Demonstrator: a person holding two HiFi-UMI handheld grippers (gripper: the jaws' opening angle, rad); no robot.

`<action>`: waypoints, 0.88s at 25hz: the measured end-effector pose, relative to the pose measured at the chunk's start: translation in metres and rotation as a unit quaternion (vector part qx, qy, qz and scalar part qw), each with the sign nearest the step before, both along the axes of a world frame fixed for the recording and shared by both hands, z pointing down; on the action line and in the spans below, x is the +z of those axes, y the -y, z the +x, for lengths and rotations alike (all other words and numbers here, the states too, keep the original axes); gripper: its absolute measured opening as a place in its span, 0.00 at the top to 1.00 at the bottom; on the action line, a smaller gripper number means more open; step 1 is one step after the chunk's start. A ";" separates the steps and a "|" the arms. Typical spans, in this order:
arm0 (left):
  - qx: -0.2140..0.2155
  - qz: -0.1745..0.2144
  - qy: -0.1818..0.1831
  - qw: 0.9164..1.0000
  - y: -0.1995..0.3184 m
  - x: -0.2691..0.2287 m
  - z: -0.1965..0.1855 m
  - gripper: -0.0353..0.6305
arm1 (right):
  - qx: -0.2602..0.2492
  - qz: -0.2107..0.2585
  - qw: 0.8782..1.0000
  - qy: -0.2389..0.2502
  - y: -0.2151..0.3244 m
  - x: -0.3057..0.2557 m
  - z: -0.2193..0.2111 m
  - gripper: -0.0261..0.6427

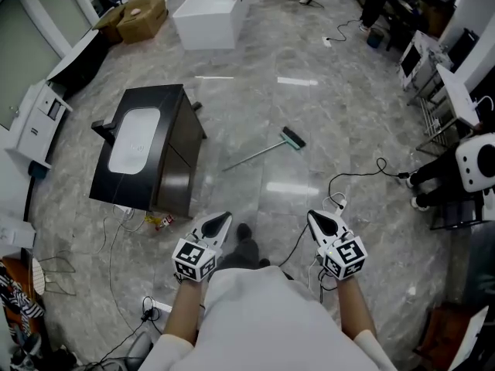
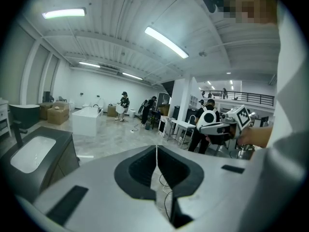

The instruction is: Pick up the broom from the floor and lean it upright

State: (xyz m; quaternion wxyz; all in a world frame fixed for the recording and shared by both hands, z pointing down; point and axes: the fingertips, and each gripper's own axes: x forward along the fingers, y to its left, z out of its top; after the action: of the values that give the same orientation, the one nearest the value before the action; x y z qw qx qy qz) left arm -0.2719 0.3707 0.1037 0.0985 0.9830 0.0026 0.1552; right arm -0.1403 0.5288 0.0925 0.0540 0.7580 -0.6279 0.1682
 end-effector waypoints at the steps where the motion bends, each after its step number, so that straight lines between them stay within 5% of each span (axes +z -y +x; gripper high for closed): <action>1: 0.001 -0.001 0.001 1.000 0.001 0.001 0.005 0.93 | 0.002 -0.001 1.000 0.001 0.001 0.001 0.005 0.96; 22: 0.038 -0.020 0.011 0.999 0.136 0.026 0.157 0.93 | 0.019 -0.040 0.999 0.011 0.134 0.029 0.148 0.96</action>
State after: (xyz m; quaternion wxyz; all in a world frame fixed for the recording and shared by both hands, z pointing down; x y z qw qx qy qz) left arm -0.1154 0.2352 0.1298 0.1119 0.9782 0.0423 0.1695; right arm 0.0076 0.3944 0.1212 0.0743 0.7653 -0.6065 0.2022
